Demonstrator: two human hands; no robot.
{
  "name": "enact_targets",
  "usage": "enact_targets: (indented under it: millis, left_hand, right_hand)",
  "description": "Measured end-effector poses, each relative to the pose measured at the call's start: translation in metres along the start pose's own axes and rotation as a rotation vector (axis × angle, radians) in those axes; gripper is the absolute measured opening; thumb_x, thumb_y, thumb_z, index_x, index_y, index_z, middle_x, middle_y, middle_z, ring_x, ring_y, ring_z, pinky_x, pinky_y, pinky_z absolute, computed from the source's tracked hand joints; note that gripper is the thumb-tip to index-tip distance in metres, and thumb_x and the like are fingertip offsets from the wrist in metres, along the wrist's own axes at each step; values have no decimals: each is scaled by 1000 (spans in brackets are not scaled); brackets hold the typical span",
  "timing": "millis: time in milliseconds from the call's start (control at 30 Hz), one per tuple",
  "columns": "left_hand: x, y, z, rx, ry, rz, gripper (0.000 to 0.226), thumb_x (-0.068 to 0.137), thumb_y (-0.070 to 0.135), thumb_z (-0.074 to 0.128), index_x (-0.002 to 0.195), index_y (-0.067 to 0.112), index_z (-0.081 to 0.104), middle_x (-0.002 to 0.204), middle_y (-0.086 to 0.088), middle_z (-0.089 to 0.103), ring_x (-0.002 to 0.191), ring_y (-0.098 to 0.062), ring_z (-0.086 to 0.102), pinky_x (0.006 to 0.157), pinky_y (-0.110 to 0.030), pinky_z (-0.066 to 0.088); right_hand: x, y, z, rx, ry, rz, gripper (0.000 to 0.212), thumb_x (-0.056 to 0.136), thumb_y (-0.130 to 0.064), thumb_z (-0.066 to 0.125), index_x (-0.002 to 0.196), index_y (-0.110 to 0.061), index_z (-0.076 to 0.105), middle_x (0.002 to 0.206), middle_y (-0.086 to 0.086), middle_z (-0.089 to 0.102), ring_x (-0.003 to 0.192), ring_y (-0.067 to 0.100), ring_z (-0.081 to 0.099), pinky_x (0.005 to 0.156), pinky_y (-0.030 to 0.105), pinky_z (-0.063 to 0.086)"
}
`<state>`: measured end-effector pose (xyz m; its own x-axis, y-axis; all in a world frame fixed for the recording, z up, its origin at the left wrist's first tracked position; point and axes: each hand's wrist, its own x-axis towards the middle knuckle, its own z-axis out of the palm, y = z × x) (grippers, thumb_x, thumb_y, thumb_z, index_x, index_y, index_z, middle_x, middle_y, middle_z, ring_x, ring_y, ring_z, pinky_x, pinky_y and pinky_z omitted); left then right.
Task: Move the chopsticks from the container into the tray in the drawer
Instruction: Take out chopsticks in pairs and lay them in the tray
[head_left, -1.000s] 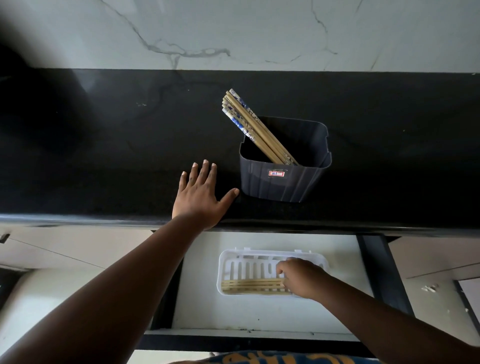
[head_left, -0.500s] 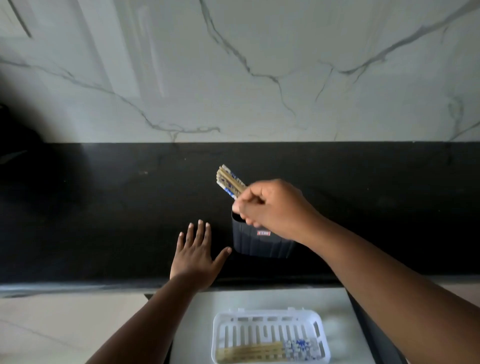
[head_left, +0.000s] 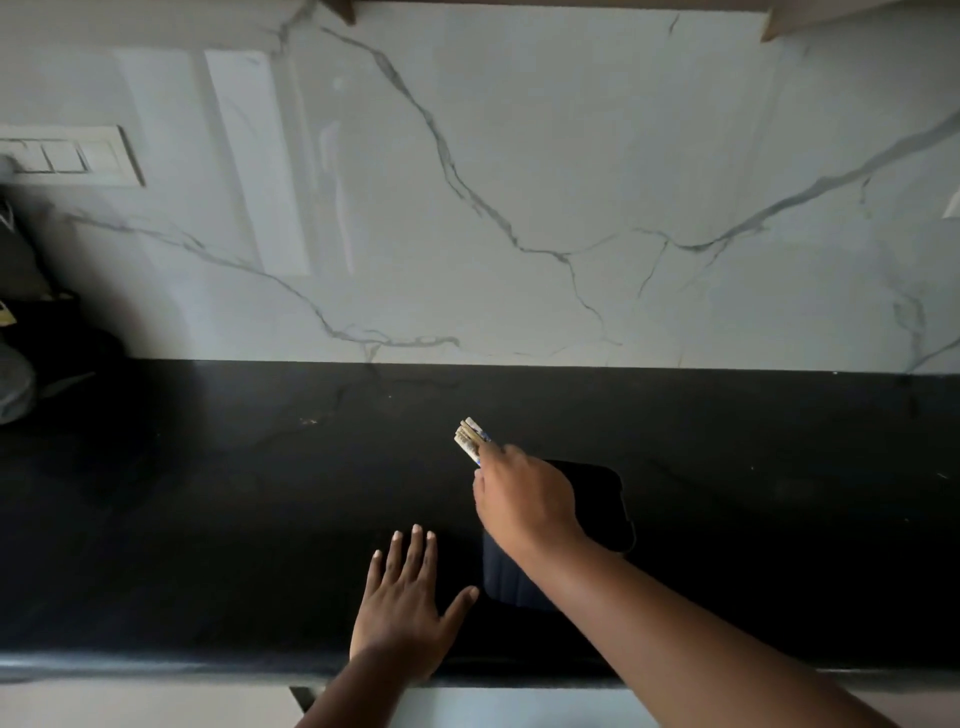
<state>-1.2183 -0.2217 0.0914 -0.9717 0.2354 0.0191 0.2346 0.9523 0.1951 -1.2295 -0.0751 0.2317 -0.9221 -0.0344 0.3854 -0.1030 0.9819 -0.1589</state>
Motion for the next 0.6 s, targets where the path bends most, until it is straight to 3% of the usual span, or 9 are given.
enact_targets:
  millis: [133,233,333,400,500,567,600]
  left_hand:
    - [0,-1,2,-14,14,-1,99,77,81,-3,153,18,-6,154,4,-21,141,-14,-26,115,-35,-18]
    - [0,-2,3,-31,19,-8,102,74,83,-4,153,18,-5,154,5,-21,141,-13,-26,115,-34,-18]
    - [-1,-2,2,-61,-28,-23,101,76,84,0,152,17,-5,155,4,-20,143,-15,-25,116,-34,-18]
    - [3,2,-13,-194,-34,-104,91,87,76,19,154,15,4,161,-2,-11,147,-18,-16,119,-36,-11]
    - [18,17,-71,-549,233,-211,69,95,52,44,150,13,28,161,-11,16,150,-23,4,121,-40,0]
    - [23,38,-128,-756,424,-121,66,92,51,51,147,19,36,157,-1,27,147,-14,12,120,-35,7]
    - [22,51,-159,-865,455,-36,66,88,55,54,146,25,39,152,6,35,143,-8,20,118,-31,18]
  right_hand:
    - [-1,9,-2,34,3,7,18,96,-23,45,101,-14,59,99,6,65,82,30,65,57,31,35]
    - [2,21,-28,172,94,3,20,93,-28,52,78,-15,55,80,6,65,74,30,60,56,33,32]
    - [17,41,-85,502,197,65,18,87,-29,66,76,-15,67,59,-3,61,55,15,55,53,28,40]
    - [23,52,-128,823,232,112,6,85,-23,70,80,-20,72,66,-1,68,62,13,65,57,24,52]
    - [27,67,-171,1222,223,127,5,85,-13,71,85,-17,74,76,6,74,67,20,72,58,25,57]
    - [28,71,-184,1324,200,133,4,85,-13,71,87,-11,74,77,7,74,66,21,71,58,27,57]
    - [28,72,-186,1352,188,139,6,86,-14,71,88,-9,74,77,8,74,66,21,71,58,27,57]
